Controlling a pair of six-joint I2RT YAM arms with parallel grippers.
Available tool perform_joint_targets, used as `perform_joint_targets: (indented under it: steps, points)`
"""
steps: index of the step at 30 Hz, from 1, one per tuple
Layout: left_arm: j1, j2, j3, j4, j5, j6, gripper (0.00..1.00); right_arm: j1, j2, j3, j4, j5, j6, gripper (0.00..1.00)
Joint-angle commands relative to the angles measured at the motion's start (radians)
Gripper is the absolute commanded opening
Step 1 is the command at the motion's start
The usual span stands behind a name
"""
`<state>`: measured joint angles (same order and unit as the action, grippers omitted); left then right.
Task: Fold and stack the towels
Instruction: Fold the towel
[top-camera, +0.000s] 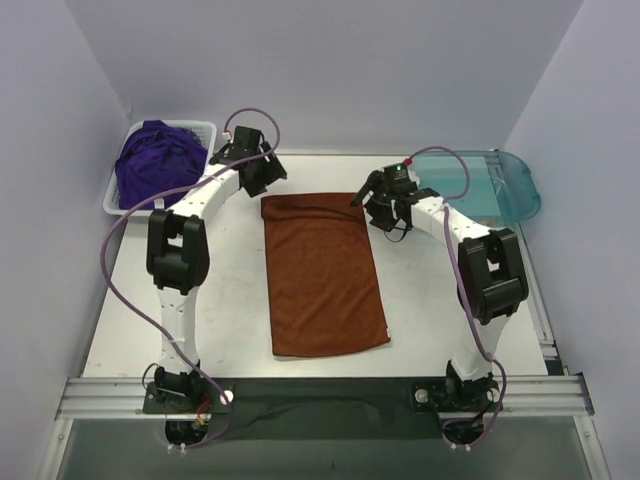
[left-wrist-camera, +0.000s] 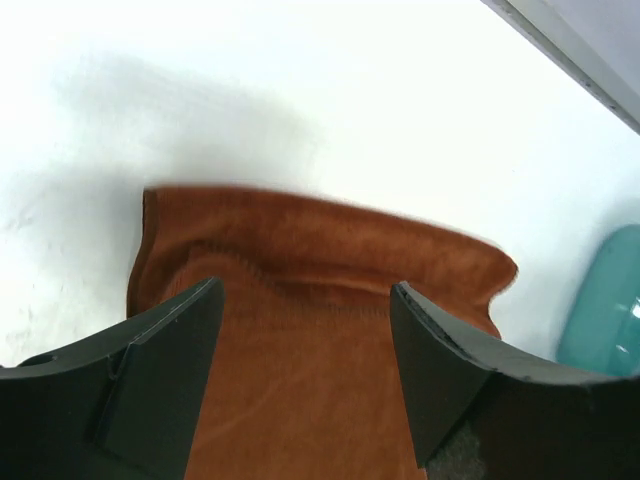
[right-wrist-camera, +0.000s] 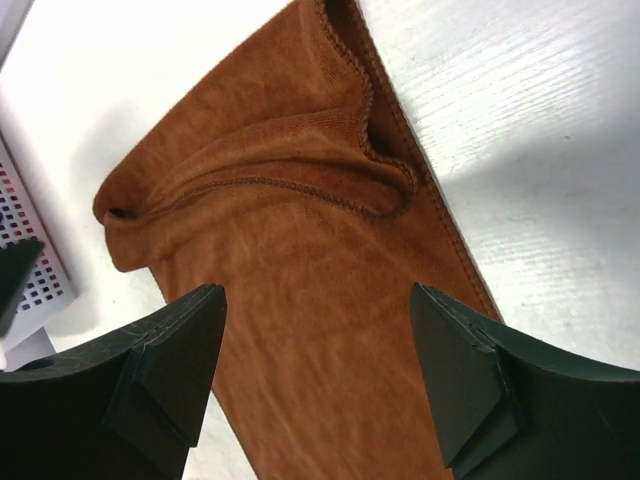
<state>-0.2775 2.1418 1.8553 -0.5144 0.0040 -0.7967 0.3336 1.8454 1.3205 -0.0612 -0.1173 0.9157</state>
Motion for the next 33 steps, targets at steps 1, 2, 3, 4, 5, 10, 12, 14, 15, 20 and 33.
perform_joint_targets:
  steps: [1, 2, 3, 4, 5, 10, 12, 14, 15, 20, 33]
  points:
    - [0.004, 0.102, 0.178, -0.006, -0.050, 0.054, 0.78, -0.018, 0.047, 0.045, 0.082, -0.074, -0.011, 0.74]
    - [0.004, 0.119, 0.200, -0.015, -0.067, 0.059, 0.78, -0.019, 0.054, 0.045, 0.090, -0.084, -0.018, 0.74]
    - [0.006, 0.134, 0.218, -0.018, -0.074, 0.063, 0.78, -0.022, 0.058, 0.045, 0.093, -0.091, -0.024, 0.74]
    - [0.006, 0.159, 0.228, -0.019, -0.081, 0.065, 0.78, -0.025, 0.067, 0.042, 0.096, -0.093, -0.034, 0.74]
    - [0.004, 0.173, 0.249, -0.019, -0.087, 0.071, 0.78, -0.027, 0.072, 0.042, 0.101, -0.096, -0.041, 0.74]
    - [-0.006, 0.233, 0.275, -0.024, -0.111, 0.111, 0.79, -0.033, 0.092, 0.022, 0.133, -0.131, -0.051, 0.74]
    - [-0.011, 0.236, 0.253, -0.036, -0.111, 0.114, 0.79, -0.036, 0.097, 0.008, 0.144, -0.137, -0.047, 0.74]
    - [-0.015, 0.227, 0.230, -0.039, -0.117, 0.122, 0.79, -0.039, 0.095, -0.009, 0.155, -0.146, -0.043, 0.74]
    - [-0.020, 0.224, 0.219, -0.039, -0.122, 0.125, 0.79, -0.039, 0.092, -0.017, 0.159, -0.147, -0.041, 0.74]
    - [-0.041, 0.201, 0.171, -0.039, -0.122, 0.159, 0.79, -0.041, 0.083, -0.041, 0.173, -0.156, -0.040, 0.74]
    - [-0.068, 0.109, 0.067, -0.023, -0.136, 0.246, 0.78, -0.042, 0.045, -0.083, 0.179, -0.165, -0.044, 0.75]
